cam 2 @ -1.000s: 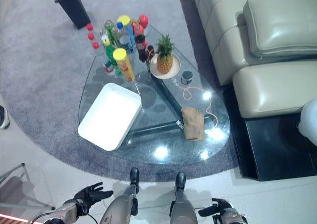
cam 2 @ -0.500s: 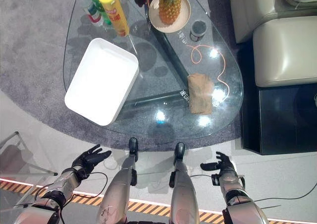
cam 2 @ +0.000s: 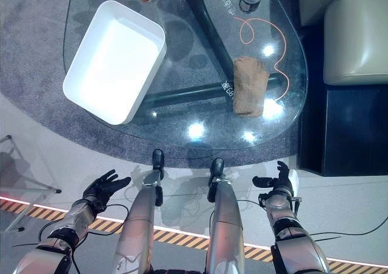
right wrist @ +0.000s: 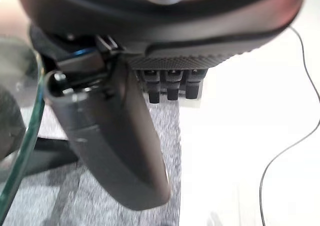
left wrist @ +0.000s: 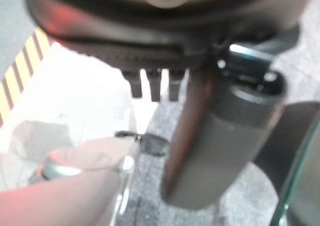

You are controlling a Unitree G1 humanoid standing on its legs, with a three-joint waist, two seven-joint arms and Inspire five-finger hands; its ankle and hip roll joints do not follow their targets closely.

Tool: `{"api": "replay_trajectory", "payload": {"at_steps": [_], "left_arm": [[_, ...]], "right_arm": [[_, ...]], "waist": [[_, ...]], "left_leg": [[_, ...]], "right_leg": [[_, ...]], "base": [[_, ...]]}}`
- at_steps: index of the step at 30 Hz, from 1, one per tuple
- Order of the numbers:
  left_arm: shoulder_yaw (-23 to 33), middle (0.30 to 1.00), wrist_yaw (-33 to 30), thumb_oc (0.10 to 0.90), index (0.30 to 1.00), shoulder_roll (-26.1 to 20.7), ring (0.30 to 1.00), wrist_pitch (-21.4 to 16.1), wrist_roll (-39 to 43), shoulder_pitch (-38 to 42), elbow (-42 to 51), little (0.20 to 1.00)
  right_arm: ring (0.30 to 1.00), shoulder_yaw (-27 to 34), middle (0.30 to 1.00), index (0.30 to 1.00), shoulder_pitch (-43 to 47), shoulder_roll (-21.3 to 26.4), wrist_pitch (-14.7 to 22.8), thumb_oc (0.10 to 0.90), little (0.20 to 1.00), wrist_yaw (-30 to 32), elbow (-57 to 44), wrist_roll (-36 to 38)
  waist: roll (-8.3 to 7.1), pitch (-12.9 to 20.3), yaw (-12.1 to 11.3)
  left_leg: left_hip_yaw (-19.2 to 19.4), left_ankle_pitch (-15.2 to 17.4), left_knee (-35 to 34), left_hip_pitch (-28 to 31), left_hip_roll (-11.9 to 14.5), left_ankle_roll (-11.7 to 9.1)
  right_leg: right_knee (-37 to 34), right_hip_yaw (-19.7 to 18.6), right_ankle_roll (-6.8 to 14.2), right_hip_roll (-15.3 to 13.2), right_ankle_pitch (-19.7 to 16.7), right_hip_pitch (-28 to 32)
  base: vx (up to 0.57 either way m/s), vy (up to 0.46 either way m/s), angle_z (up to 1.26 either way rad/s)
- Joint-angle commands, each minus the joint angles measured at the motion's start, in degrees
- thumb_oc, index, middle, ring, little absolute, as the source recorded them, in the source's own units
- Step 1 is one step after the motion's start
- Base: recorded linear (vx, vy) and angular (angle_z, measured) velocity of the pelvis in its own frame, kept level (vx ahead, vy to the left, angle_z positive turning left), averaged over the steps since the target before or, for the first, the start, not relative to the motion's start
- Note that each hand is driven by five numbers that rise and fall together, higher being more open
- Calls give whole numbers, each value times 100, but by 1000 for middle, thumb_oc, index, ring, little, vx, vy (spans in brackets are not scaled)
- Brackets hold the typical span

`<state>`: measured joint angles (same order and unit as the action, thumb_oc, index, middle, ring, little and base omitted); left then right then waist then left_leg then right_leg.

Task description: Wipe the table with a cloth and put it in the basket.

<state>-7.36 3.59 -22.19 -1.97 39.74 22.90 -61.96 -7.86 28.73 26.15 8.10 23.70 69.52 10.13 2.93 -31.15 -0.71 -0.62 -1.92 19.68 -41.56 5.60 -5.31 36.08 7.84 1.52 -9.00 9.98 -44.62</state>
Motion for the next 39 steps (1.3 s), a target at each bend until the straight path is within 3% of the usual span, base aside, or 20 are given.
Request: {"api": "replay_trajectory", "payload": {"at_steps": [1,16,20,29,31,33,39], "left_arm": [[116,900,-3,800,900,-302,900,-183,34,-251,-137,900],[-55,900,292,800,900,-335,900,-137,-135,-308,-203,900],[-411,900,125,800,900,-377,900,-211,-1085,-299,-174,900],[-801,900,72,800,900,-433,900,-320,-1330,-387,-268,900],[-821,900,69,800,900,-422,900,-337,-1336,-405,-277,900],[-874,900,-7,800,900,-391,900,-337,-1325,-504,-163,900],[-898,900,-49,800,900,-371,900,-221,-1267,-526,-6,900]], "right_arm": [[900,163,900,900,-287,324,316,800,900,396,-147,-38],[900,181,900,900,-244,443,663,800,900,752,-239,142],[900,296,900,900,-168,535,844,800,900,935,-453,691],[900,727,900,900,265,972,820,800,900,1979,-765,1262],[900,832,900,900,308,1037,921,800,900,2152,-758,1365],[900,1000,900,900,337,1107,1260,800,900,2786,-1179,1360],[900,999,900,900,383,1101,1618,800,900,3308,-2194,951]], "waist": [[-68,136,-13],[-22,136,-17],[-26,136,-26],[-11,136,-60],[-3,136,-66],[2,136,-63],[8,136,-6]], "left_leg": [[1,547,1171,-267,-41,292],[-1,587,1265,-348,-122,281],[24,597,1277,-356,-138,284],[57,640,1288,-335,-116,306],[59,648,1276,-319,-118,316],[62,676,1296,-326,-137,326],[75,667,1228,-295,-159,321]], "right_leg": [[-221,-269,226,-40,-509,8],[-212,-216,181,-43,-514,-33],[-237,-200,174,-35,-533,-19],[-207,-185,175,-20,-515,1],[-200,-178,175,-19,-511,10],[-191,-171,182,-13,-517,-2],[-259,-192,188,14,-541,5]], "base": [[0,0,0],[0,0,0],[0,0,0],[0,0,0],[0,0,0],[11,4,2],[0,12,0]]}}
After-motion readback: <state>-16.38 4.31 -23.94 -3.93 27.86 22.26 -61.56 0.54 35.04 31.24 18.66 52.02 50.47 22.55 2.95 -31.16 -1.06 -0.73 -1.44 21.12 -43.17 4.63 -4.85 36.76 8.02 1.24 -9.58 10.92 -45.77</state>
